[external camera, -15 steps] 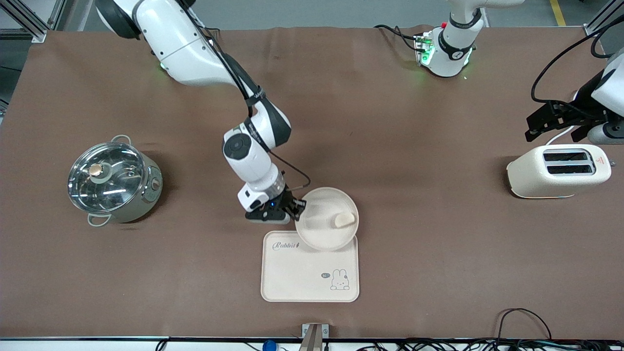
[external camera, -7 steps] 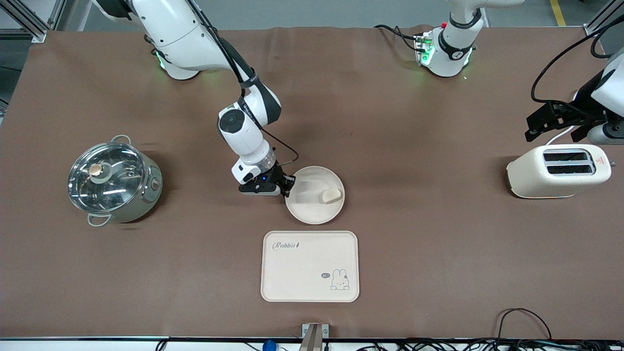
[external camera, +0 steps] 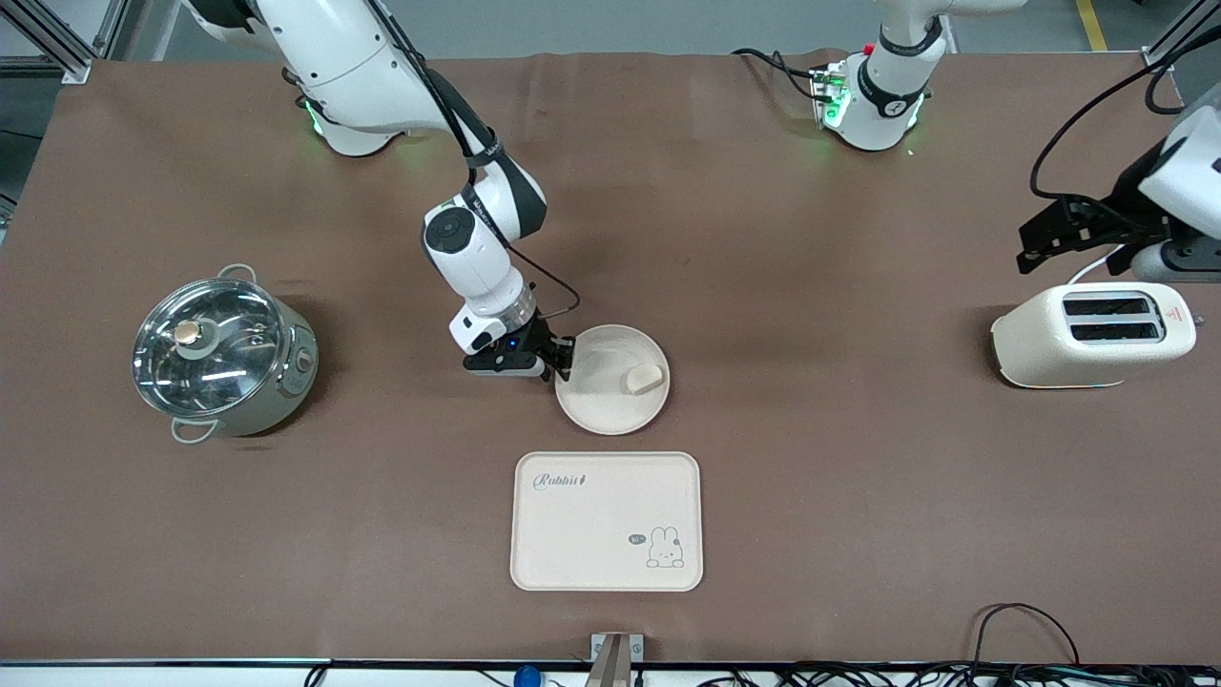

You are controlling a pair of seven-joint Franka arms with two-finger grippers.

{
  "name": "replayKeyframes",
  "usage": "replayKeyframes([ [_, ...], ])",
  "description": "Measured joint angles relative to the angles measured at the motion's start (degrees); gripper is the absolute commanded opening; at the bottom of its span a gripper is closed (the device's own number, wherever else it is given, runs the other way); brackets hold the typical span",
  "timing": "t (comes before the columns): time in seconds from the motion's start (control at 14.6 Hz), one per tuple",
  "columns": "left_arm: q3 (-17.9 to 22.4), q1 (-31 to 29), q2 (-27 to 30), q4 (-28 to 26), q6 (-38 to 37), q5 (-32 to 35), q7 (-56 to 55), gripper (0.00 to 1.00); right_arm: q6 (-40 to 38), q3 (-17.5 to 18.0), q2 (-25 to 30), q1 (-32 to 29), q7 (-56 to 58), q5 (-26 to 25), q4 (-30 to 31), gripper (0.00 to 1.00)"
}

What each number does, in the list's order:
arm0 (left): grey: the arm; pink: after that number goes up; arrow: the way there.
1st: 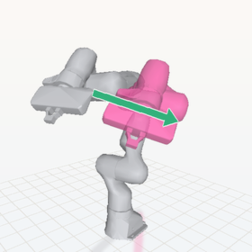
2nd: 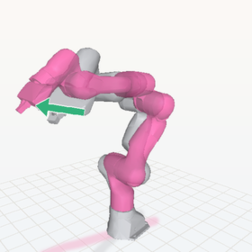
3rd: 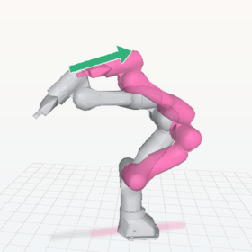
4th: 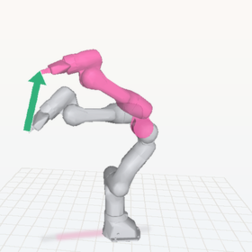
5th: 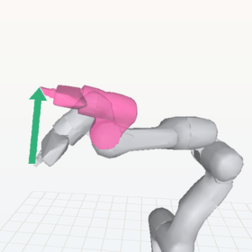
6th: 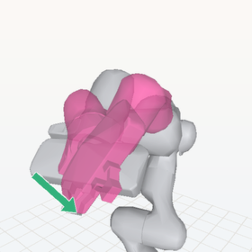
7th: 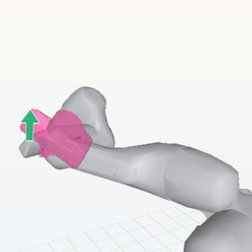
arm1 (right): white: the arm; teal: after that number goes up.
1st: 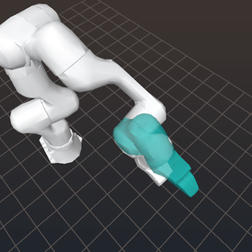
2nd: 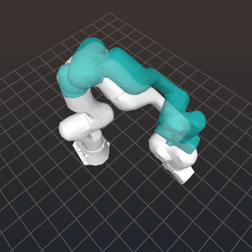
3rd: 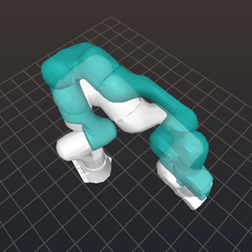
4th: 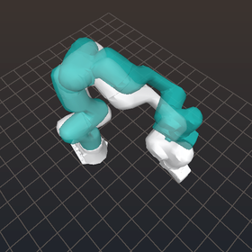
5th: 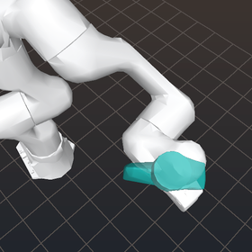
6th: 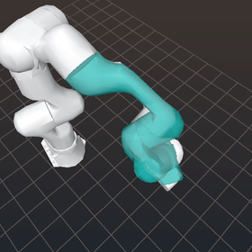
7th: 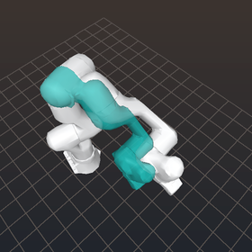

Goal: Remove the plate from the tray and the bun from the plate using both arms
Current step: 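Withdraw the right gripper while the left gripper reaches the bun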

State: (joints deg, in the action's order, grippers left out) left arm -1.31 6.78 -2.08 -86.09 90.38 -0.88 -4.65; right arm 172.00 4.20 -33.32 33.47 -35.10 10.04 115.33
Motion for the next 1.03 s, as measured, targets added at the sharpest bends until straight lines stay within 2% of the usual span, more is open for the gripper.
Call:
replayKeyframes([
  [0.14,-4.47,0.48,-1.56,-0.29,0.88,-0.1,-3.56,1.0,-2.8,-0.19,1.26,-0.06,-0.99,0.0,-0.16,0.95],
  [0.27,-10.18,1.02,-5.19,-0.66,5.85,-0.11,-11.23,1.0,-13.55,-0.82,4.82,-0.32,-1.43,0.01,-2.12,1.0],
  [0.48,-17.49,2.21,-13.38,-1.34,16.15,0.16,-19.05,1.0,-25.79,-1.43,10.87,-2.41,-1.39,0.0,-6.03,1.0],
  [0.69,-18.83,7.59,-22.26,-1.4,26.84,4.56,-23.22,0.99,-29.94,-1.87,14.59,-6.24,0.98,-0.13,-7.17,1.0],
  [0.82,-18.94,10.72,-26.73,-1.3,32.21,10.05,-24.68,0.98,-36.3,-2.39,16.61,-10.22,4.61,-2.09,-8.61,1.0],
  [1.03,-19.0,13.98,-31.4,-1.22,38.32,13.44,-25.67,0.98,-46.48,-2.95,21.56,-16.85,10.93,-5.57,-10.99,1.0],
])
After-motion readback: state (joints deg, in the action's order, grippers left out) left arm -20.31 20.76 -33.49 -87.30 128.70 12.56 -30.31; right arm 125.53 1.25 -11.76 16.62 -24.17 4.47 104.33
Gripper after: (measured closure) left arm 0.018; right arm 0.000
